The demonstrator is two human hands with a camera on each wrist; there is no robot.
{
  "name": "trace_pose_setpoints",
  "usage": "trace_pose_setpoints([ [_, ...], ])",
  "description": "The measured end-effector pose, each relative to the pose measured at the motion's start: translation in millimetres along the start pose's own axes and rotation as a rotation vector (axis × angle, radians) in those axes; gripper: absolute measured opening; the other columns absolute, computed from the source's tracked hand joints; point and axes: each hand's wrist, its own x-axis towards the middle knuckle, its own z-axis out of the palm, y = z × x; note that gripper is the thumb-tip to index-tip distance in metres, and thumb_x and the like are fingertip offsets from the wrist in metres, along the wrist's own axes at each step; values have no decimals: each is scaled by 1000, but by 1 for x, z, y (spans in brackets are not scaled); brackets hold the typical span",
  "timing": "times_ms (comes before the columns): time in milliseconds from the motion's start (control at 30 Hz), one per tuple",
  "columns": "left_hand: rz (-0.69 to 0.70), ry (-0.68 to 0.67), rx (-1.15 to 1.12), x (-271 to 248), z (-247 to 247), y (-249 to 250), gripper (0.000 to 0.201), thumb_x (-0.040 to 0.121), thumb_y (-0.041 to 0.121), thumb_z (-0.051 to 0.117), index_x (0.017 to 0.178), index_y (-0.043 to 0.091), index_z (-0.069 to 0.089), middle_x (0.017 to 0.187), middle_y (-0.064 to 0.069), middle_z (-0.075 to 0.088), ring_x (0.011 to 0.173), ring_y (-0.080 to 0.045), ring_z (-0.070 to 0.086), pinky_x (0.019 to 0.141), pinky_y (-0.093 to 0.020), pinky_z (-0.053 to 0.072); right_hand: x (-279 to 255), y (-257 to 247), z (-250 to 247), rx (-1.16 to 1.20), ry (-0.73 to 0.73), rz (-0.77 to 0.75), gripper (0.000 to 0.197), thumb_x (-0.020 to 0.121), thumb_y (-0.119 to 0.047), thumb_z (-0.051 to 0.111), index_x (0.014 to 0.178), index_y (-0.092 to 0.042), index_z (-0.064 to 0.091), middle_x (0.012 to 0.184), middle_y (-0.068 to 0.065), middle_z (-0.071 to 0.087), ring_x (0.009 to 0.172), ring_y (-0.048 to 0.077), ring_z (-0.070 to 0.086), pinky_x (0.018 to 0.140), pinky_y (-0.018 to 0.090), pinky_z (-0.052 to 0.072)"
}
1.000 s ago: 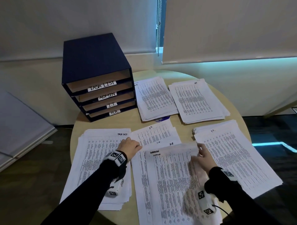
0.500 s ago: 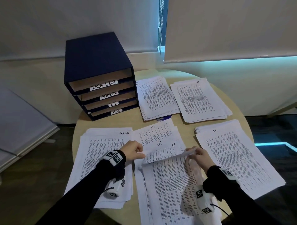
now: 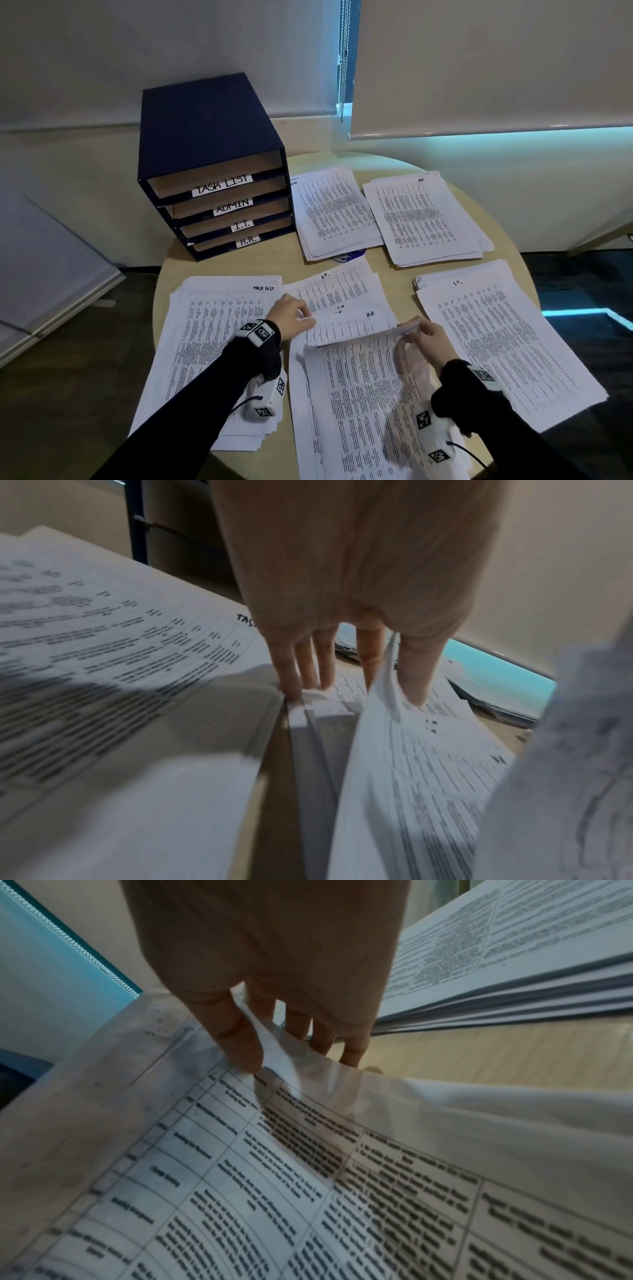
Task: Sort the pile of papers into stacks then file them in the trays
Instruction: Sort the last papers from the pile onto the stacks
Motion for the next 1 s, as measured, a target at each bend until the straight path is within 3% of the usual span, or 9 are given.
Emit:
trace_pose_setpoints([
  [67,6,71,-28,9,0,2,15,88,28,63,97,16,61,111,-3,57,105,-21,56,97,-37,46,-1,1,-1,7,6,0,8,76,11,56,79,5,60,77,15,61,80,24,55,86,39,42],
  [133,37,161,95,18,-1,5,38,89,31,61,123,16,52,127,-4,47,120,-21,47,104,-36,40,-2,3,-2,2,8,-5,10,76,11,56,77,1,59,75,13,60,79,23,55,86,39,42],
  [200,28,159,208,28,-5,7,75,87,34,62,148,14,24,150,-8,28,138,-25,27,114,-40,26,-2,4,-1,-12,16,-4,8,76,10,56,79,4,59,75,13,59,79,24,55,86,40,43],
  [267,-10,125,249,36,-10,10,89,85,36,65,152,15,10,155,-9,23,141,-27,22,117,-43,21,-1,5,-1,-17,17,-4,6,75,9,57,81,7,58,76,14,58,80,24,55,87,41,43],
  [433,240,307,161,11,-2,30,26,96,22,54,122,22,60,124,3,56,112,-15,52,106,-35,41,-3,3,-6,11,37,-4,13,73,11,58,70,-1,60,73,13,58,77,23,55,79,36,41],
  [533,465,252,172,-15,16,30,26,92,12,59,114,23,66,116,10,55,102,-6,53,99,-19,44,-4,4,-10,44,55,5,19,74,14,56,67,-2,61,73,12,61,78,24,56,81,36,42],
  [667,538,239,211,-19,28,14,36,87,7,63,118,26,66,120,8,59,125,-9,42,111,-22,27,-2,7,-11,49,53,13,14,76,15,54,72,3,60,74,14,63,82,26,58,86,40,43],
  [833,440,203,171,-22,24,13,32,93,22,59,124,28,62,127,6,55,122,-10,43,112,-36,33,-4,3,-8,28,46,14,13,76,12,58,70,1,62,77,19,62,81,25,57,84,38,42],
  [1000,115,255,-161,-21,9,21,76,82,81,17,144,38,29,155,5,25,143,-11,19,118,-53,14,-11,-13,-16,133,19,-41,10,81,3,62,83,-6,61,82,18,66,74,23,57,74,34,45],
])
